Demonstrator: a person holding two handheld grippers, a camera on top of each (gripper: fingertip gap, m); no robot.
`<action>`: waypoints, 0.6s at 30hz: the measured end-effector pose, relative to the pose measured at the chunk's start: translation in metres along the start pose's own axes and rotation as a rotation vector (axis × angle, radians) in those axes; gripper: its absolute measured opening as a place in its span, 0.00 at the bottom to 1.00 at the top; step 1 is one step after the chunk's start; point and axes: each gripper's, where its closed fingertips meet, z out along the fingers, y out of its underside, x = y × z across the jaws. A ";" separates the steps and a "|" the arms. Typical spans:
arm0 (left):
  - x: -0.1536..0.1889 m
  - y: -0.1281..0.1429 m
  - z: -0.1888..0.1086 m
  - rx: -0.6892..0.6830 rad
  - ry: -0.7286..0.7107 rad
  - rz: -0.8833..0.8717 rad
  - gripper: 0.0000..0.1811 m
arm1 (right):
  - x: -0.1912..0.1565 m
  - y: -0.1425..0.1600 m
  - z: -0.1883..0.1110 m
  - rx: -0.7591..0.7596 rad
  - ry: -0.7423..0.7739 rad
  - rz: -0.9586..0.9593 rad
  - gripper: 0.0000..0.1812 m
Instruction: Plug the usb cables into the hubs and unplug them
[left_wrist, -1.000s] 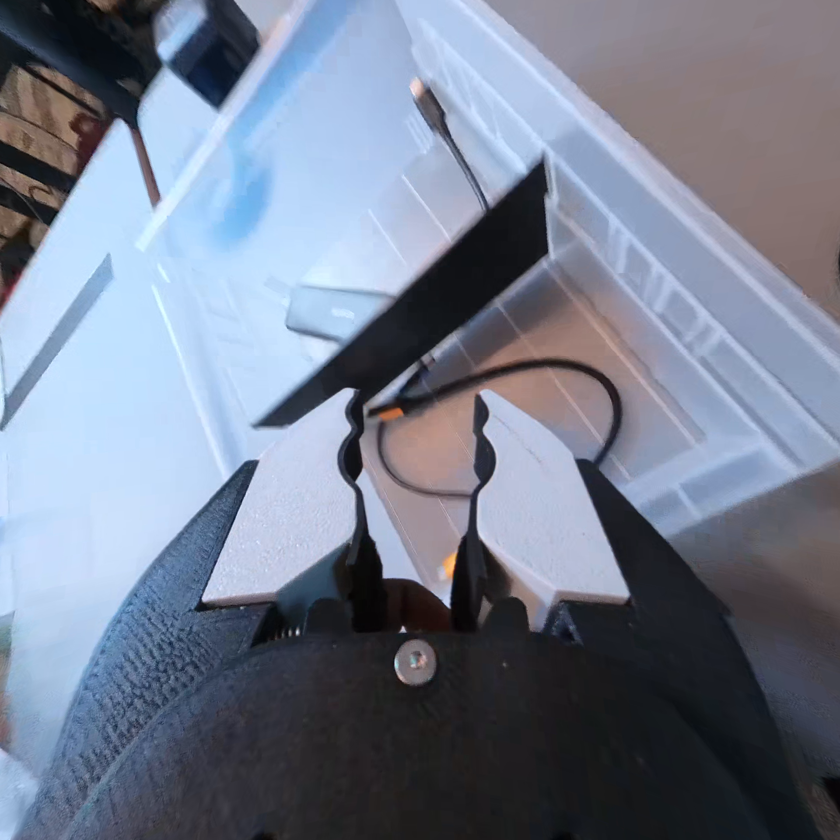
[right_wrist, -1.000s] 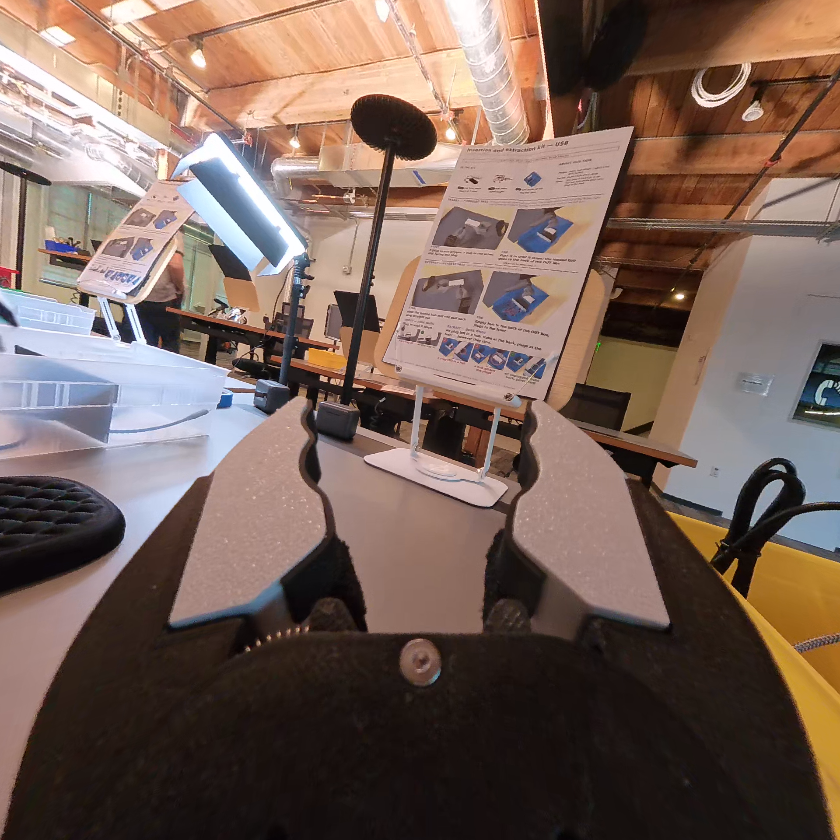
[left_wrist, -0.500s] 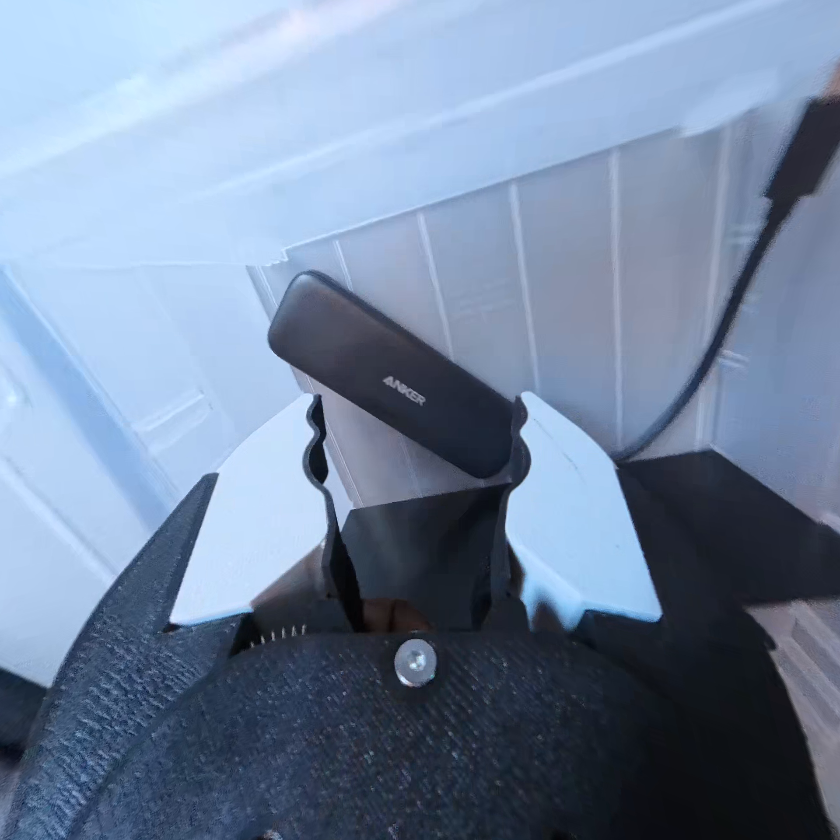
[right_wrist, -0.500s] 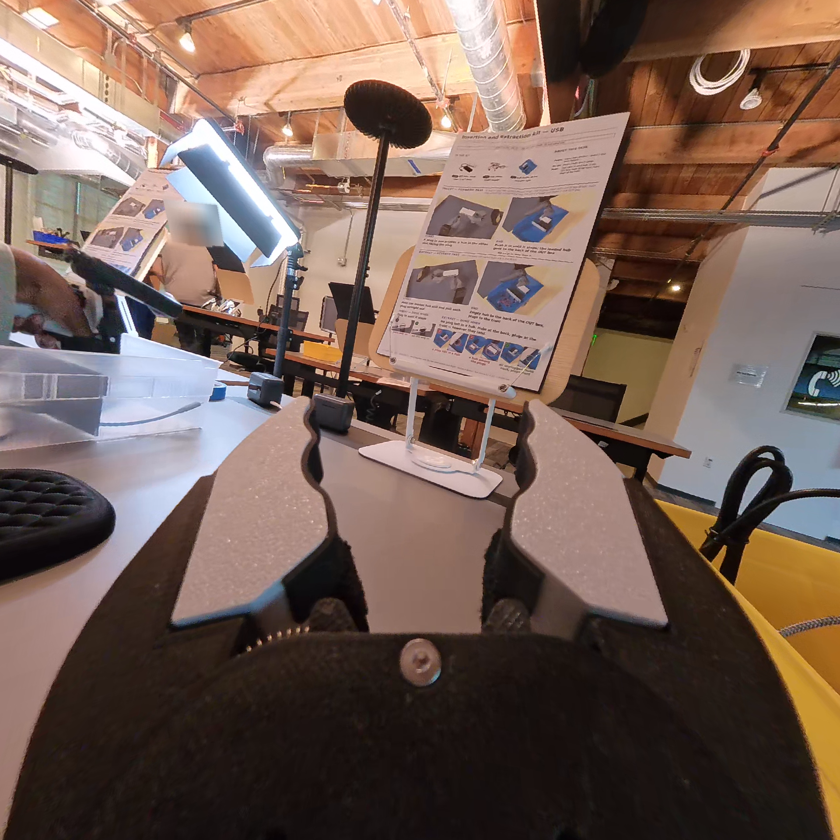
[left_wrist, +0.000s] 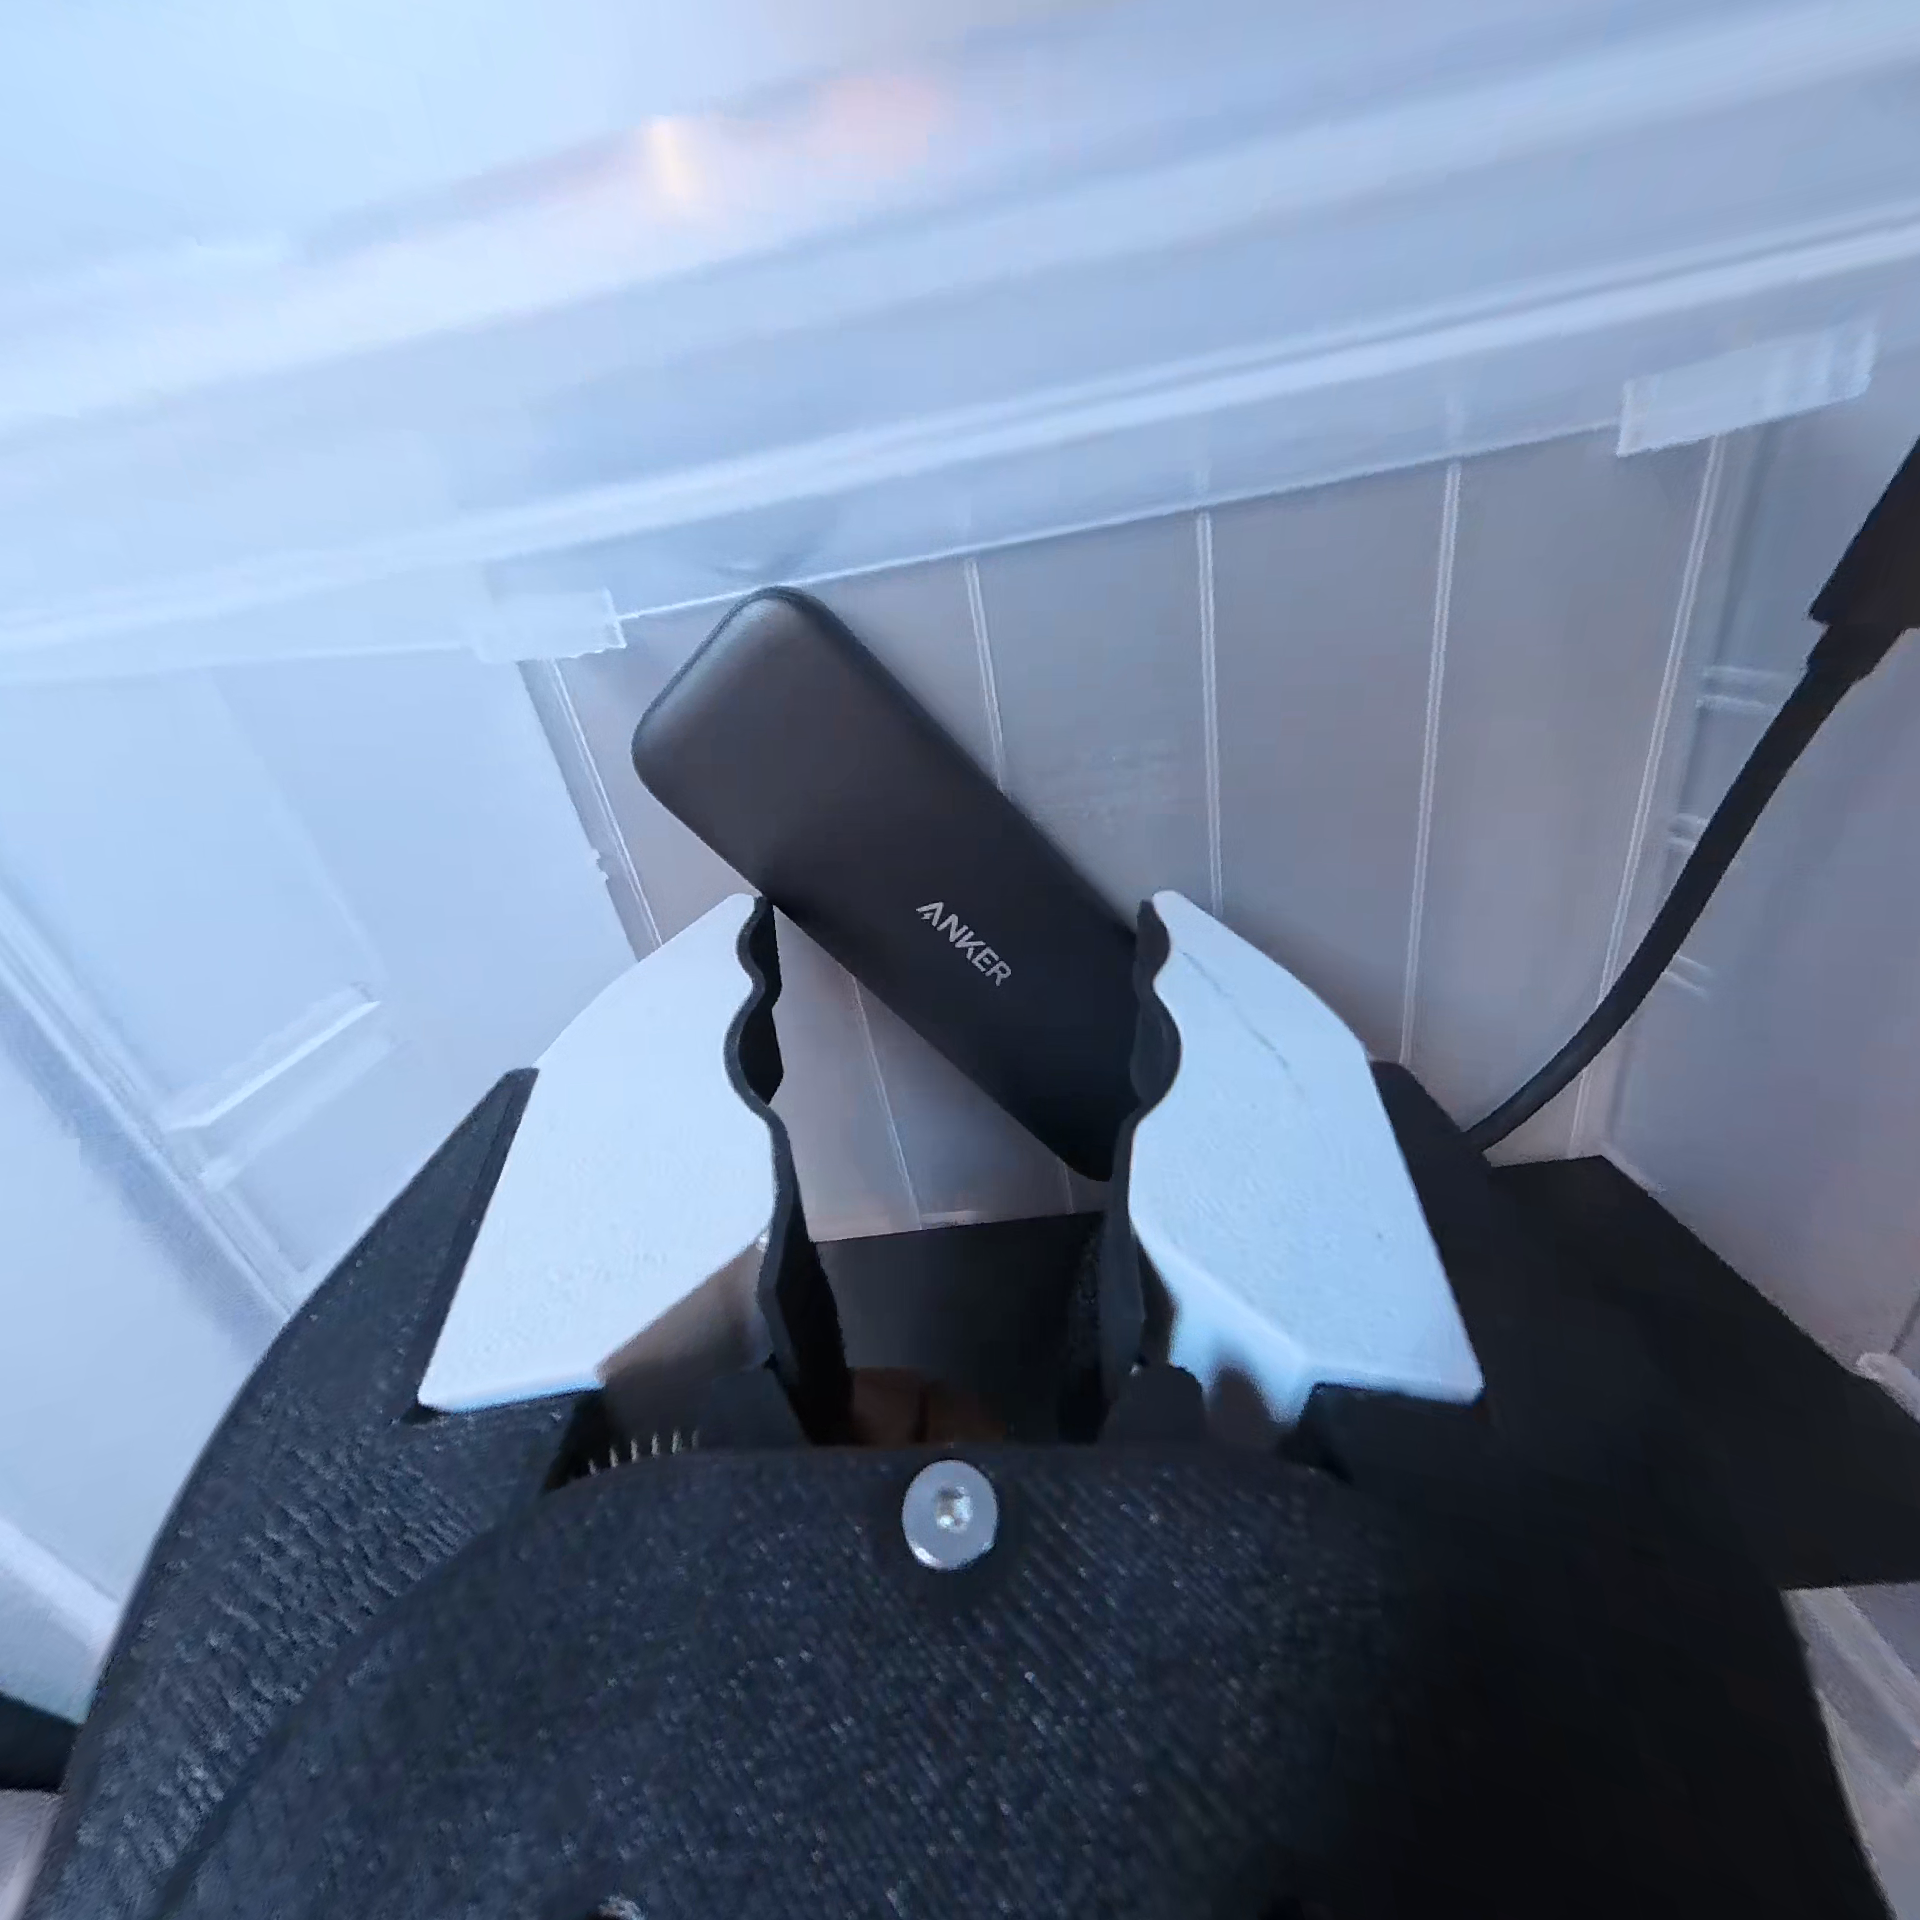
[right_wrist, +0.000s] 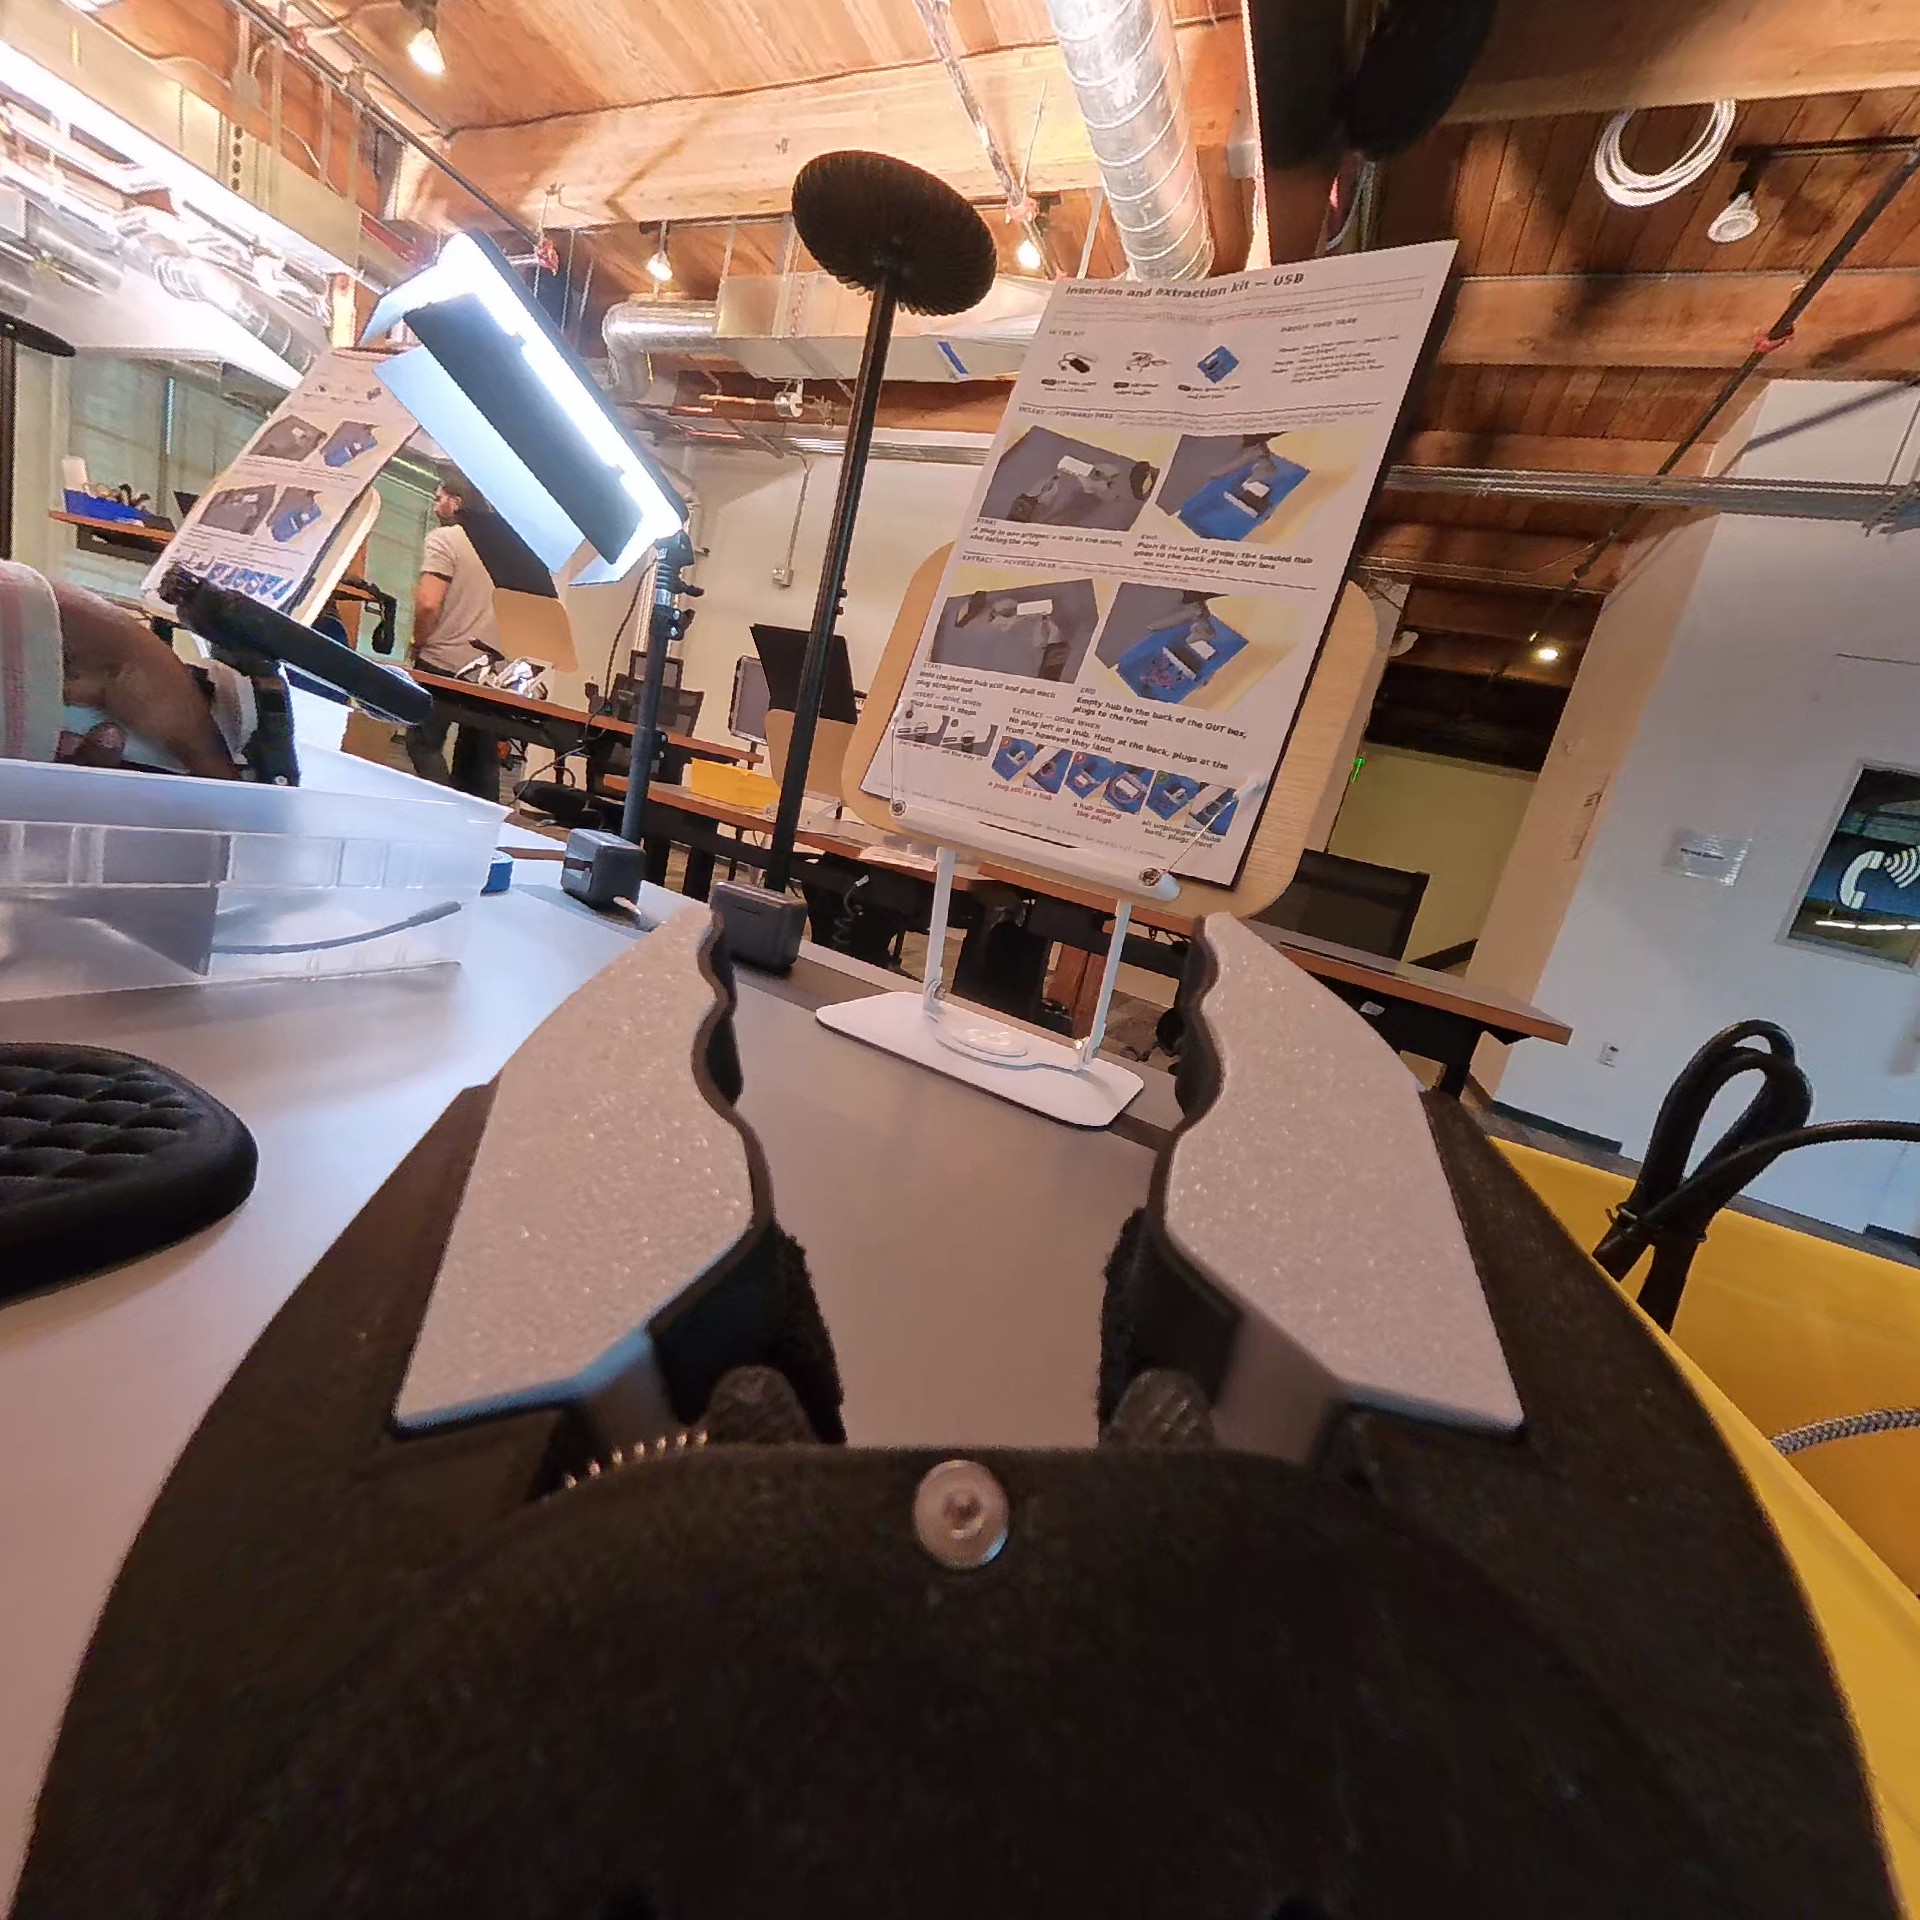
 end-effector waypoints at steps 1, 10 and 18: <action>0.000 0.000 0.000 0.004 0.005 -0.015 0.36 | 0.000 0.000 0.000 0.000 0.000 0.000 0.45; 0.009 -0.006 -0.024 0.168 0.000 0.008 0.30 | 0.003 0.003 -0.001 -0.016 0.014 -0.023 0.45; 0.007 -0.011 -0.105 0.496 -0.072 0.019 0.27 | 0.005 0.001 -0.002 -0.010 0.021 -0.021 0.44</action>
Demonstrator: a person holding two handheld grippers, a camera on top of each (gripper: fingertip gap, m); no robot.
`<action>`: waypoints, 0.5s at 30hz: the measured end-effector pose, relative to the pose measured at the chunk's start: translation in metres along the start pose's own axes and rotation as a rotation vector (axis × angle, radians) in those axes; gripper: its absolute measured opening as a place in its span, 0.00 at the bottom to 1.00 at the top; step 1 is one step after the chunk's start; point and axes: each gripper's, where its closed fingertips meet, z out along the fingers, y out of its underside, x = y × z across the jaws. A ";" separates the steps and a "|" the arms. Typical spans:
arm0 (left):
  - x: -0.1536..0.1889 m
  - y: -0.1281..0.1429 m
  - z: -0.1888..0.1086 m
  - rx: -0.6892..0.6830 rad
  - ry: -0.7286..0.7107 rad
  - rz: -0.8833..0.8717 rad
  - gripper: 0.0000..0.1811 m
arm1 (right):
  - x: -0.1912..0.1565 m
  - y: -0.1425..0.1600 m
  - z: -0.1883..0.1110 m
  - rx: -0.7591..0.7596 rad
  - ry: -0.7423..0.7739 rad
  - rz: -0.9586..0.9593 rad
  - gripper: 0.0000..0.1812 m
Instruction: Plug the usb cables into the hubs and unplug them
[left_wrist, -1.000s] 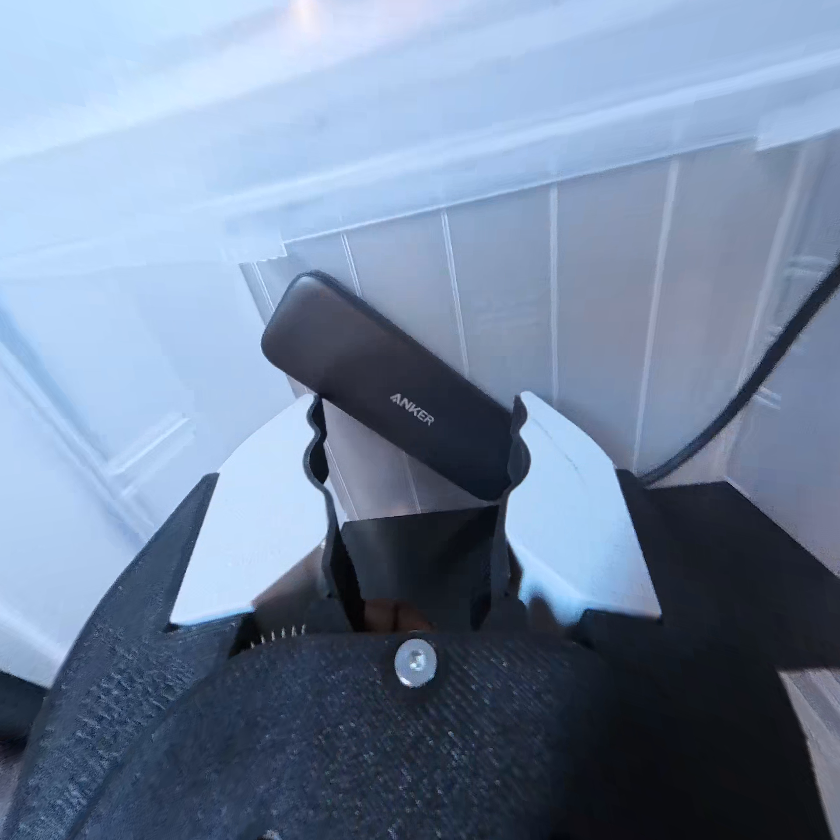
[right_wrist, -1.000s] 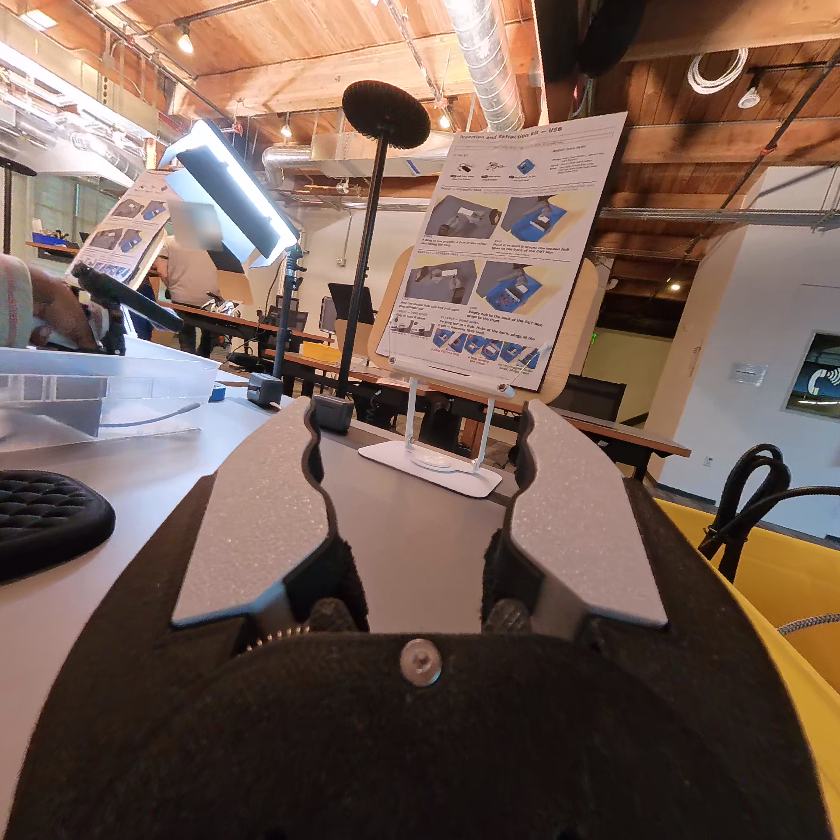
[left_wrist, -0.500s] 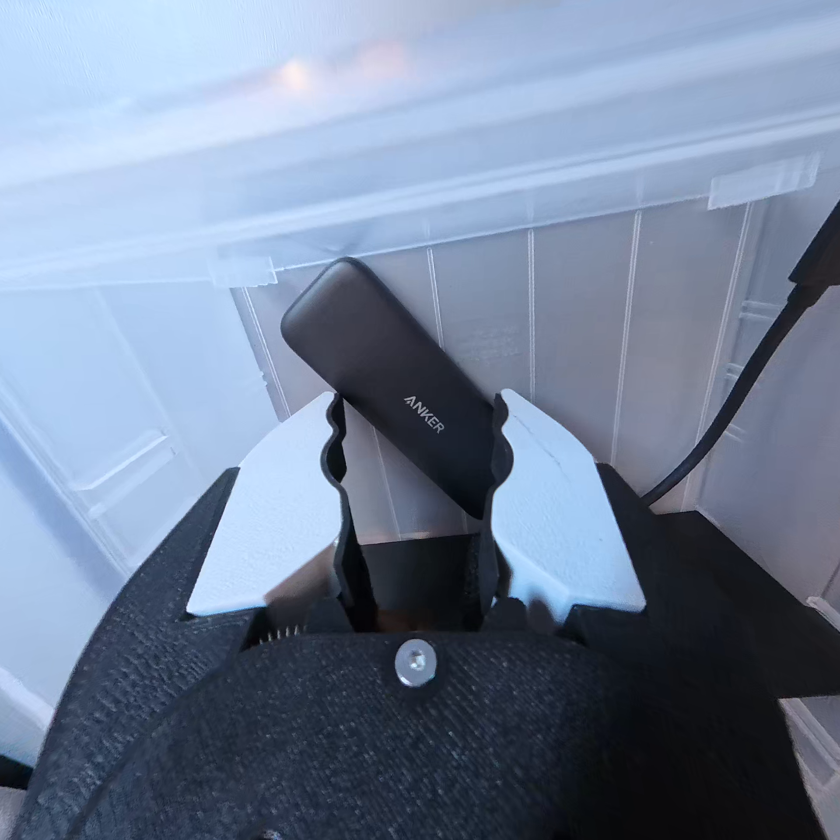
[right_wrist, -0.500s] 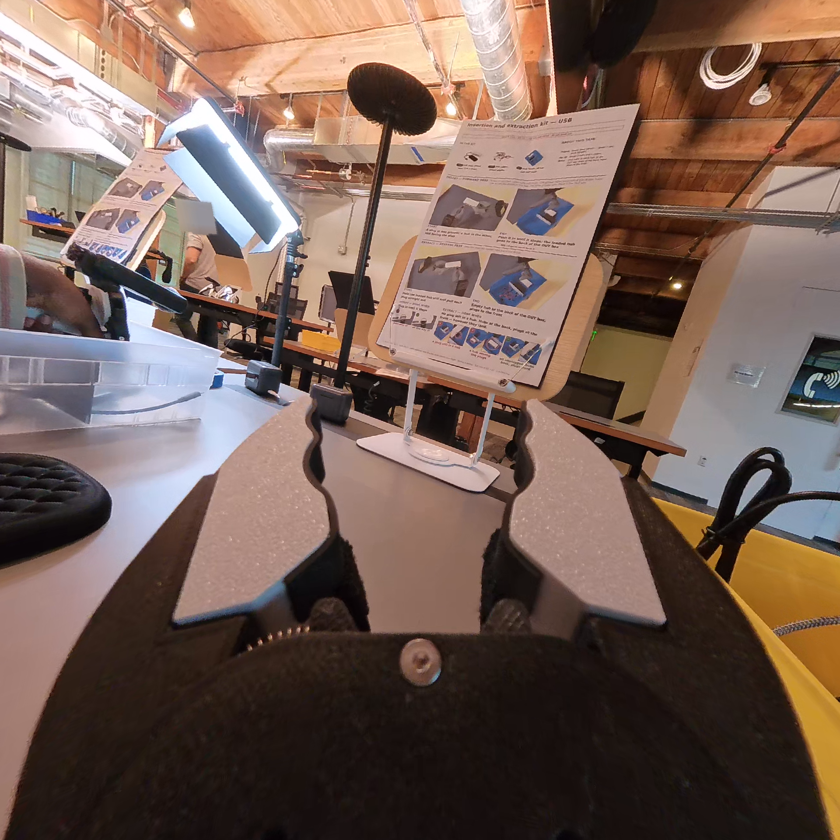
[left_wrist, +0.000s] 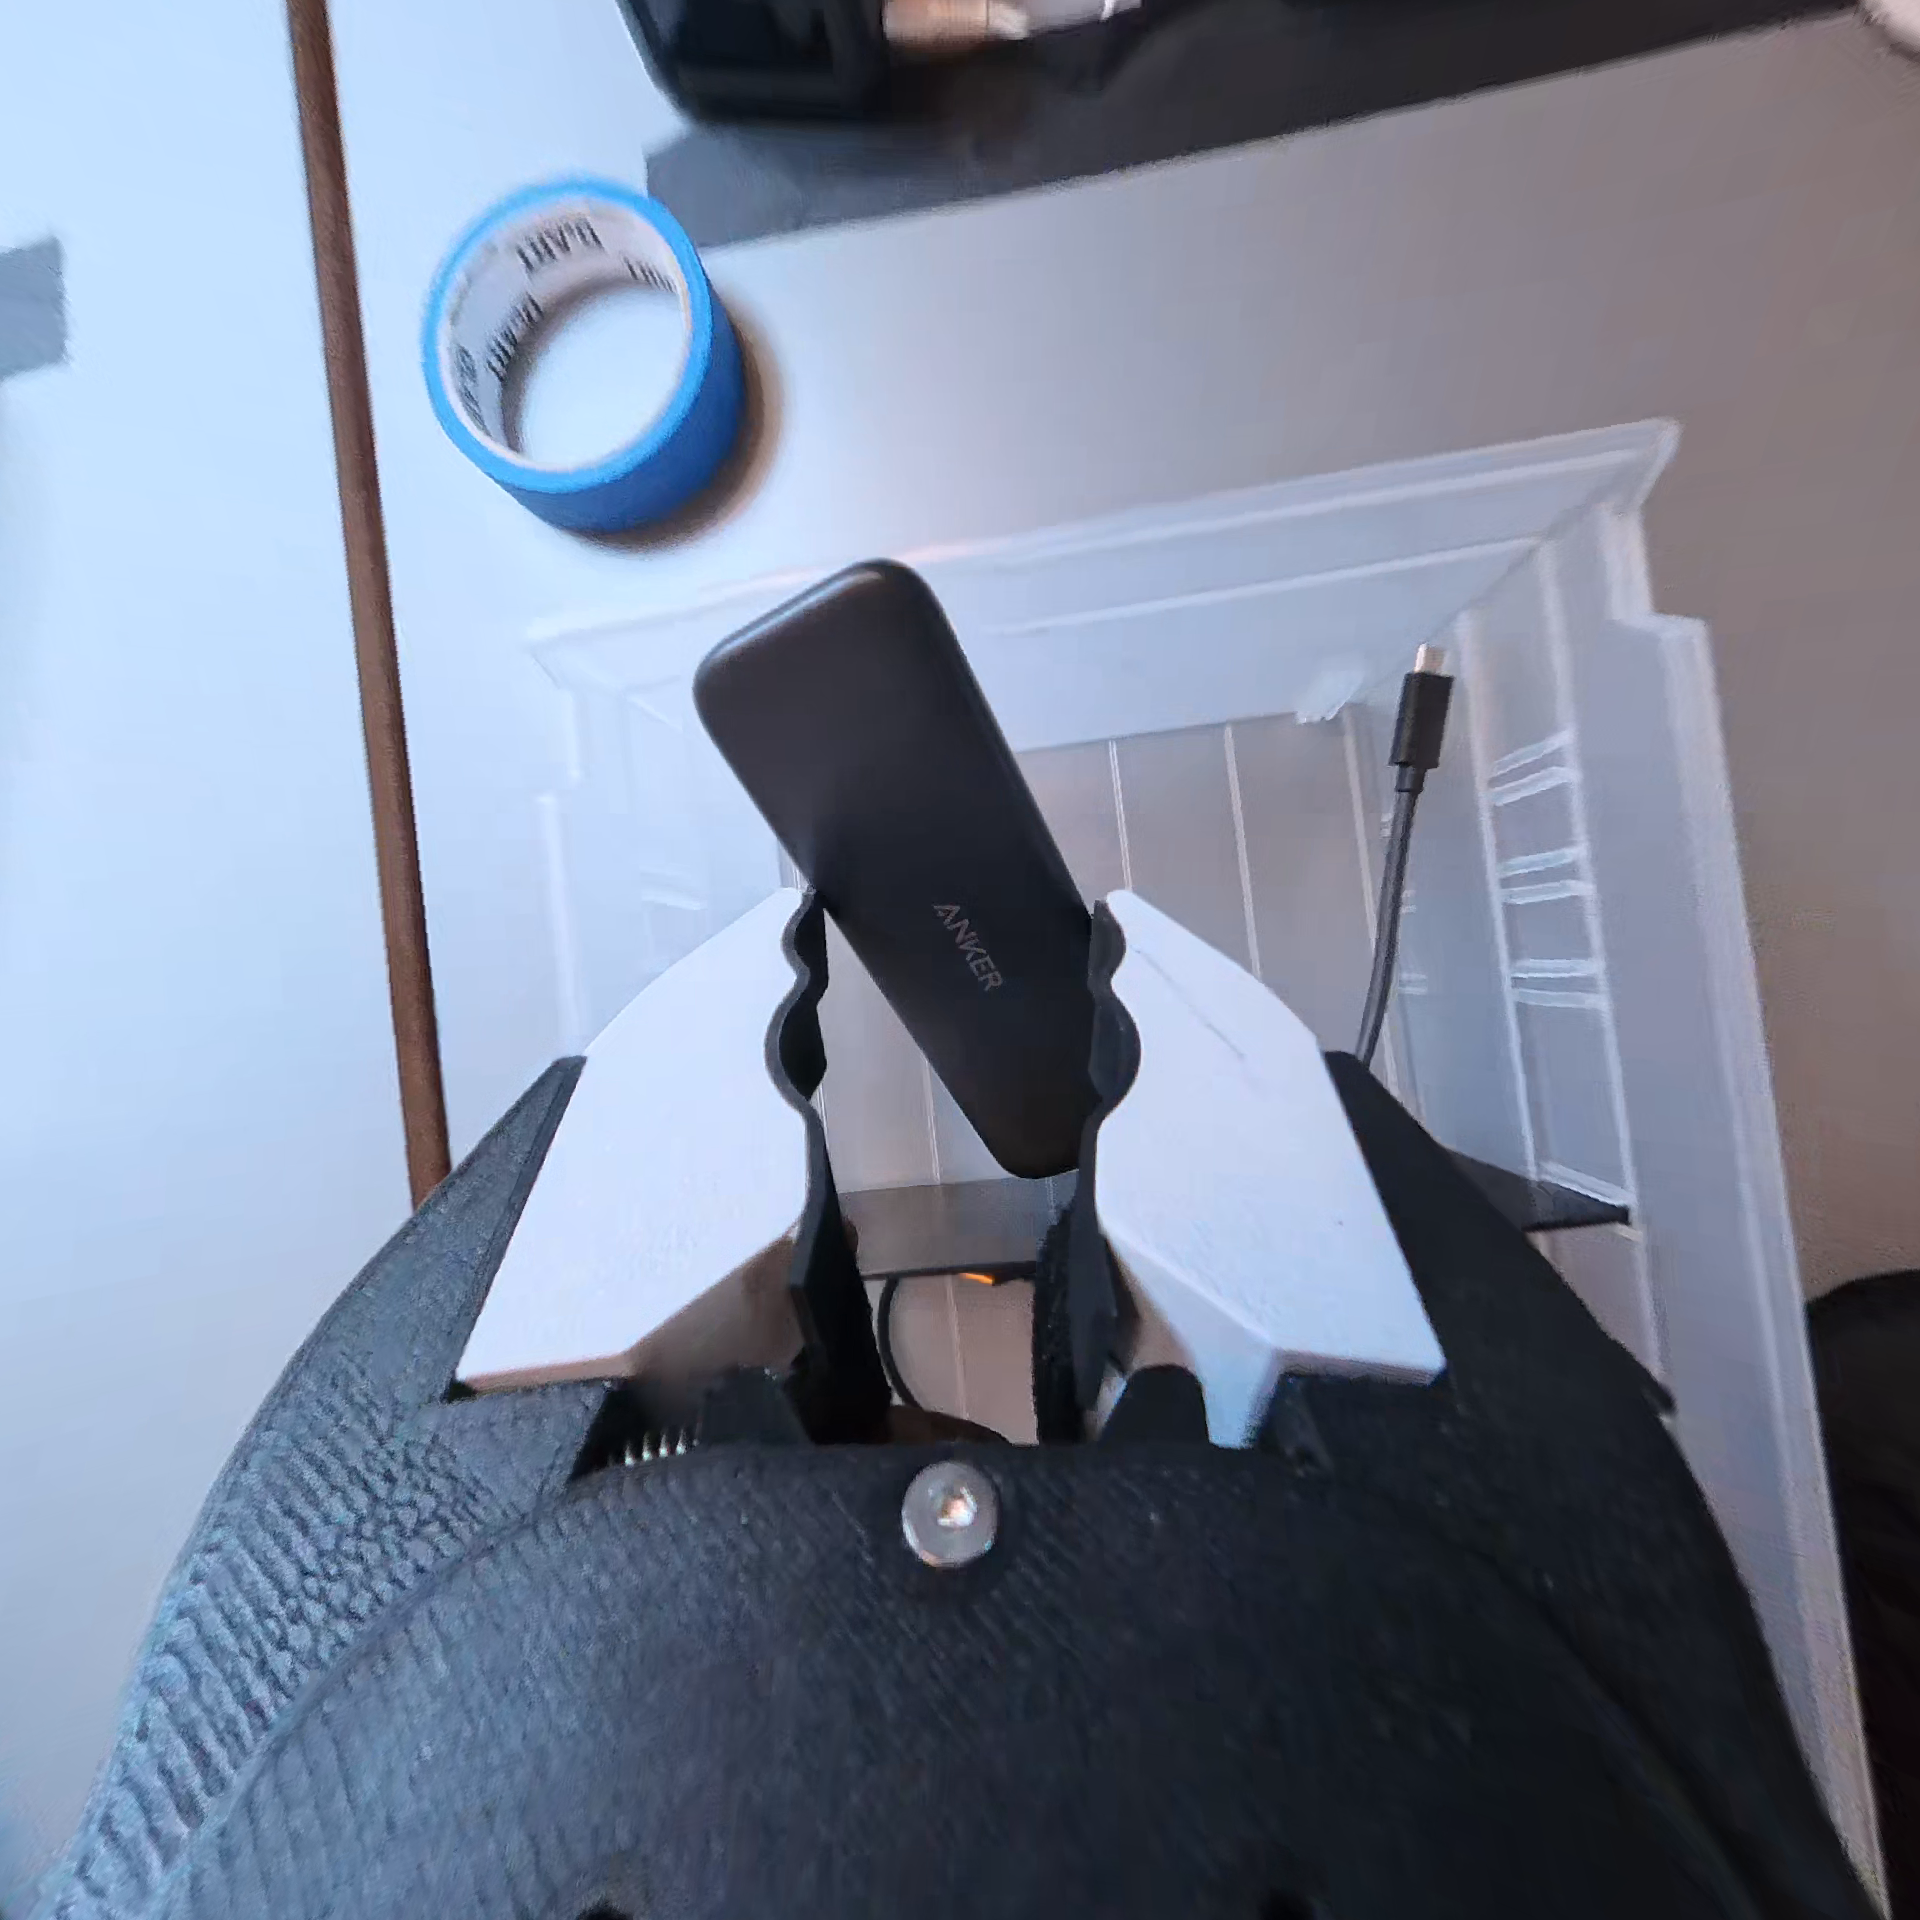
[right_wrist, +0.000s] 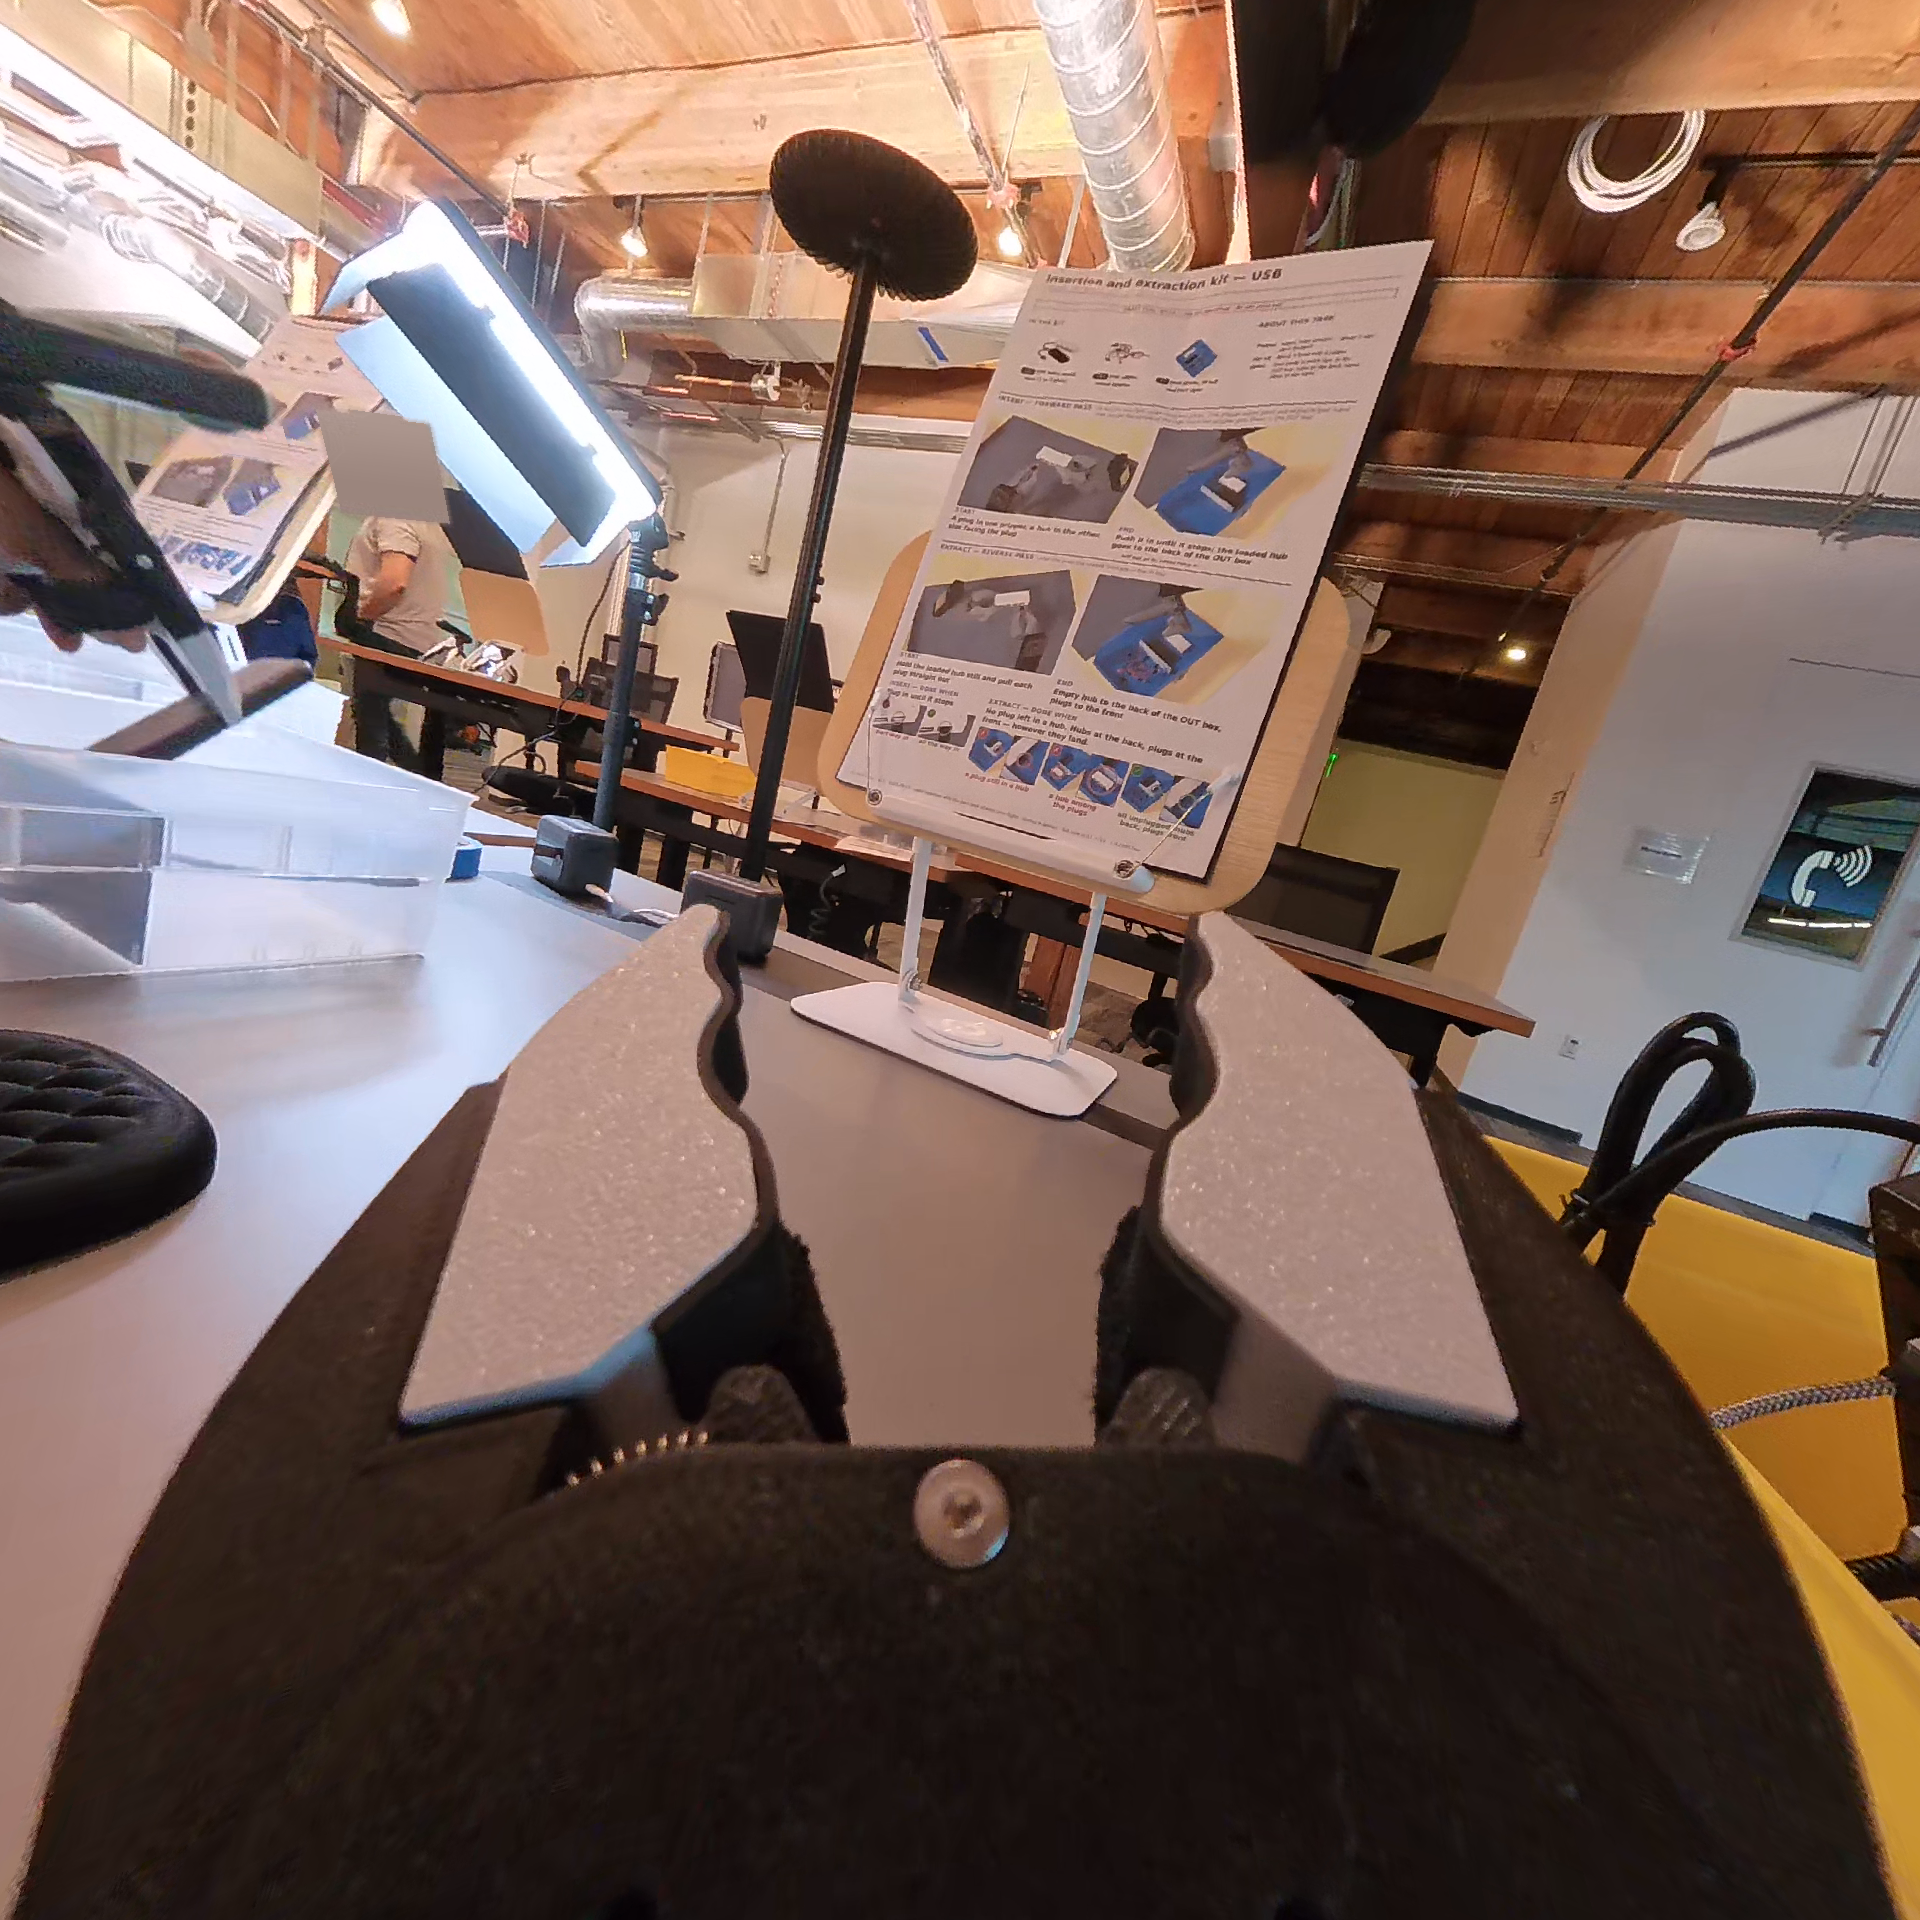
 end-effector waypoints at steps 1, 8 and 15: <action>0.000 -0.002 -0.007 0.043 -0.001 -0.005 0.27 | 0.000 0.000 0.000 -0.001 0.000 -0.001 0.44; 0.003 -0.038 -0.087 0.585 0.008 -0.054 0.25 | -0.002 0.001 0.001 -0.002 -0.009 -0.010 0.44; 0.051 -0.057 -0.203 1.262 0.411 -0.214 0.25 | -0.009 -0.001 0.002 0.004 -0.040 -0.027 0.44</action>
